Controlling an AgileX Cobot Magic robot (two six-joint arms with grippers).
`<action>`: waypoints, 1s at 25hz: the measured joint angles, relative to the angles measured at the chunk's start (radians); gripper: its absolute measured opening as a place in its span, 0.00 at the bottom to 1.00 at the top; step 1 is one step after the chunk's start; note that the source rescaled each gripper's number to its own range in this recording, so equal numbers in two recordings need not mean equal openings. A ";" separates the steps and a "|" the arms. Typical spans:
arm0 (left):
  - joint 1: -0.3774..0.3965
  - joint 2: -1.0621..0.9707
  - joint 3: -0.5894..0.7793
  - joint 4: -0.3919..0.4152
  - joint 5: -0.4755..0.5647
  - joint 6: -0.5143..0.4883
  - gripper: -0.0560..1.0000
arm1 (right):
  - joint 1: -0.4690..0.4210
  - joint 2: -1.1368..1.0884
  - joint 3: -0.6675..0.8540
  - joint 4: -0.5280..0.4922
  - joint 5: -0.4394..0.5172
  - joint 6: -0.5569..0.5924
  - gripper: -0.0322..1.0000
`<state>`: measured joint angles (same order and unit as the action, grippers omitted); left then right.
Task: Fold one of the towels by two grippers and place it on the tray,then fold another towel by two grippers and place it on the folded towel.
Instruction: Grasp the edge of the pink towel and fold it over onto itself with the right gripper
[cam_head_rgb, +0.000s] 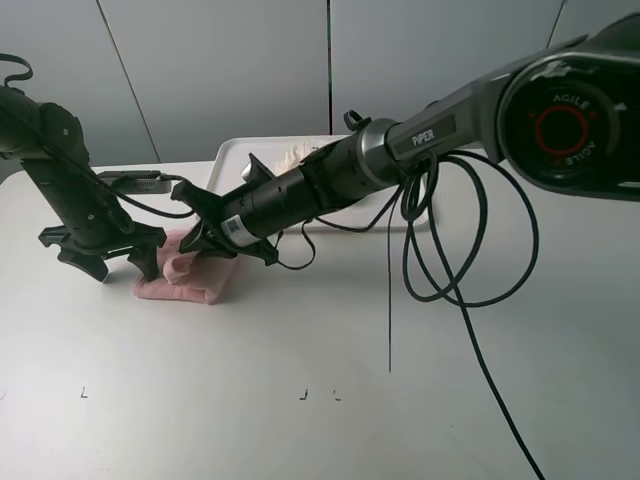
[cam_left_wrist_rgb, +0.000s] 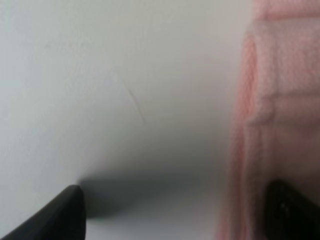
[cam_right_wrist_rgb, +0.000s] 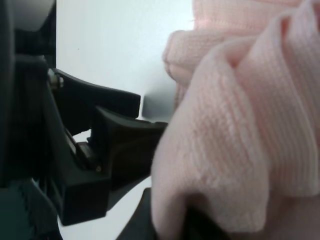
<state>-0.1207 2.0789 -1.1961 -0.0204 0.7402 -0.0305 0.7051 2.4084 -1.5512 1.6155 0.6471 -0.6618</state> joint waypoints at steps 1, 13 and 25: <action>0.000 0.000 0.000 0.000 0.000 0.002 0.93 | 0.004 0.008 0.000 0.015 -0.002 -0.008 0.07; 0.000 -0.007 -0.006 -0.062 0.026 0.082 0.93 | 0.014 0.042 0.000 0.045 -0.009 -0.040 0.07; 0.000 -0.188 -0.095 -0.028 0.077 0.107 0.93 | 0.014 0.042 0.000 0.039 -0.005 -0.042 0.09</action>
<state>-0.1207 1.8911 -1.2907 -0.0487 0.8173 0.0767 0.7188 2.4505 -1.5512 1.6548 0.6426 -0.7038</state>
